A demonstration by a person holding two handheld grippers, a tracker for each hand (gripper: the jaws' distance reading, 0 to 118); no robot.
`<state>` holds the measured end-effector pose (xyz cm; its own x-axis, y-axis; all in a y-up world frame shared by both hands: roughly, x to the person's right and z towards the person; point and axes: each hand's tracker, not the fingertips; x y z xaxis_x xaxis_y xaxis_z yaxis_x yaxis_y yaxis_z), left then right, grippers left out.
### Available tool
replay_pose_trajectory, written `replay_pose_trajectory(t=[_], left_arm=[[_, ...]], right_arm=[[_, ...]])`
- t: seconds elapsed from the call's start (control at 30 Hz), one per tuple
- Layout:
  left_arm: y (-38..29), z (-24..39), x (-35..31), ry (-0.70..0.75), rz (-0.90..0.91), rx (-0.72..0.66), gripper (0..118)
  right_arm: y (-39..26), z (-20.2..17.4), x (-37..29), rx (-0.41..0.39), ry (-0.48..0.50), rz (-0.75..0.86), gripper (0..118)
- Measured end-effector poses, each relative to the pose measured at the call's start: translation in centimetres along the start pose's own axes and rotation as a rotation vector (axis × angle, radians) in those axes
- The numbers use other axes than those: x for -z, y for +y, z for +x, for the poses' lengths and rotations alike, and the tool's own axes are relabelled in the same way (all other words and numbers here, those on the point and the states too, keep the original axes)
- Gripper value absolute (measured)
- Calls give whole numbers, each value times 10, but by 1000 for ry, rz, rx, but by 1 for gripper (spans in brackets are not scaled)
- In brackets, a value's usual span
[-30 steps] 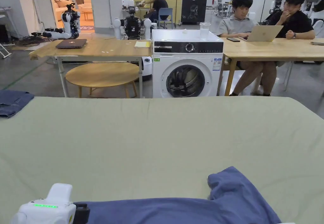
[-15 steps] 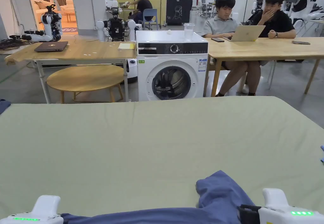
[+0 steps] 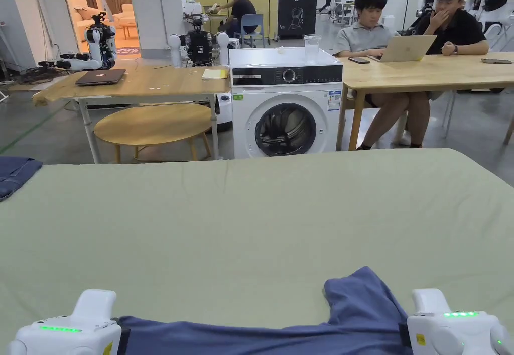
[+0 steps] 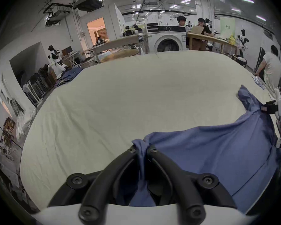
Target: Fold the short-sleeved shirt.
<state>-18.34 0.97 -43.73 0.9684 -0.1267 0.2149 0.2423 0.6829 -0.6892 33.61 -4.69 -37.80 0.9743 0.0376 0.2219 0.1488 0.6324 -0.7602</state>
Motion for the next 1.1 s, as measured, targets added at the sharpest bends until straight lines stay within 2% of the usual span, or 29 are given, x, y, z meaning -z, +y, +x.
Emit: replay_pose_trajectory(t=[0.07,0.17,0.3,0.4,0.6,0.77,0.87,0.9,0.97,1.0,1.03,1.1], left_arm=[[-3,-4,-16,-8,17,-20,3],[-11,-12,-53,-41,81,-63,3],[-30,-20,-114,-52,172,-73,3],[-59,-26,-155,-62,205,-79,3],[-141,-34,-191,-82,150,-96,3],[-201,-34,-177,-79,3,-117,3],[-213,-30,-171,-79,20,-151,3],[-211,-26,-173,-64,36,-152,10],[-199,-17,-184,-11,110,-122,58],[-192,-11,-191,-6,154,-103,84],[-183,-2,-199,-14,212,-92,99],[-165,16,-208,-19,299,-84,100]], right_arm=[[-2,0,-27,-25,0,81,1],[-1,5,-82,4,66,189,1],[-21,14,-165,-37,101,327,1],[-53,24,-212,-58,120,373,1],[-136,33,-241,-100,106,295,1],[-204,37,-212,-31,85,136,1],[-222,35,-199,-25,94,115,2],[-224,33,-200,-23,104,132,7],[-216,25,-212,-33,104,173,57],[-209,20,-222,-49,126,210,73],[-202,12,-233,-59,141,273,79],[-187,-7,-247,-68,150,379,80]])
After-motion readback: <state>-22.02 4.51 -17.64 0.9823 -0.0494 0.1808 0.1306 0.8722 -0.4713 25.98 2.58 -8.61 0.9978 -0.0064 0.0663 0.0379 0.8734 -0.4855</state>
